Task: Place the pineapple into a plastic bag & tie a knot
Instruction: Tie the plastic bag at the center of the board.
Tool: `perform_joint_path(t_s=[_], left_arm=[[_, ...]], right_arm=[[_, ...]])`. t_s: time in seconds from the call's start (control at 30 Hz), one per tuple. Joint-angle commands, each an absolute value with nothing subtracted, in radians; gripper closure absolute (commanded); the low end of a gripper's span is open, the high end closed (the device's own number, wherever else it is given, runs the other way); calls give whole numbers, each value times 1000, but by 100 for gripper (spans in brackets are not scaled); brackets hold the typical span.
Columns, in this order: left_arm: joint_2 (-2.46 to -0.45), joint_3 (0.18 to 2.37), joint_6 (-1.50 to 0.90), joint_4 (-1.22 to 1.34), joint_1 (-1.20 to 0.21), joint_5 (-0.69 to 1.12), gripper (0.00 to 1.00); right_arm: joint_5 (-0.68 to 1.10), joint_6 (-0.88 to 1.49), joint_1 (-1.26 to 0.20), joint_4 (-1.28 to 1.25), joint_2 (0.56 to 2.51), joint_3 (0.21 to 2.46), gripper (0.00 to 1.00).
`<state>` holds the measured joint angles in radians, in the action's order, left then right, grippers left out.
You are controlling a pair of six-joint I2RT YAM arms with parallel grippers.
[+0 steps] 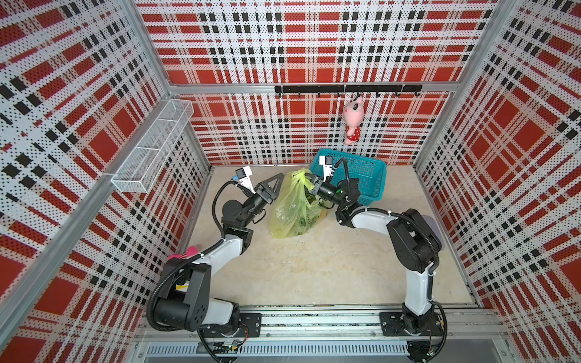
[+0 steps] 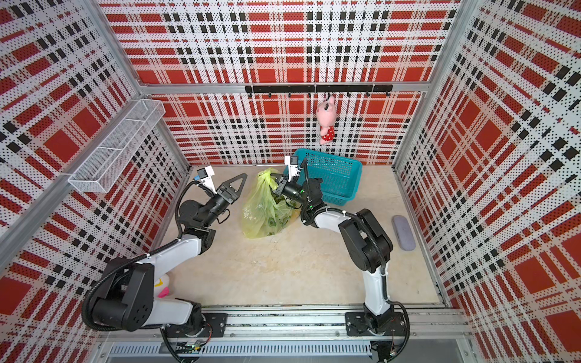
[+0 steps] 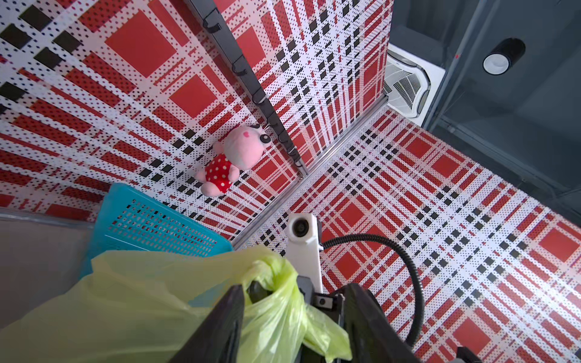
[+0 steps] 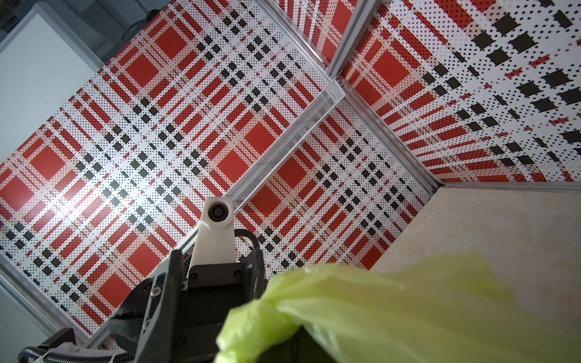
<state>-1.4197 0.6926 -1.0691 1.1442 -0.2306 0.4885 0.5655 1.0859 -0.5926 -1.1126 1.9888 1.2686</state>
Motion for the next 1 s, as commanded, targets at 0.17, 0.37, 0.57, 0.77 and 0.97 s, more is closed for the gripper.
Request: perform_joint_path(t_s=[0.17,0.37,0.57,0.77,0.97], left_arm=[[-1528,807,-1207,1162,-313,499,51],[-1560,815,-1213,1160,-312,493,59],[-1530,774,-1197,1179,-290,467,56],[-1476,744,-1193,1198,-268,444,56],[-1484,744,-1157,1119,-260,374,55]], right_arm=[[589,1113,-595,-1191,2010,1297,100],[592,1122,-595,-1198,2018,1310,100],[589,1114,-595,-1193,2014,1306,100],[581,1112,-595,-1191,2019,1310,100],[587,1118,-595,-1196,2021,1310,100]])
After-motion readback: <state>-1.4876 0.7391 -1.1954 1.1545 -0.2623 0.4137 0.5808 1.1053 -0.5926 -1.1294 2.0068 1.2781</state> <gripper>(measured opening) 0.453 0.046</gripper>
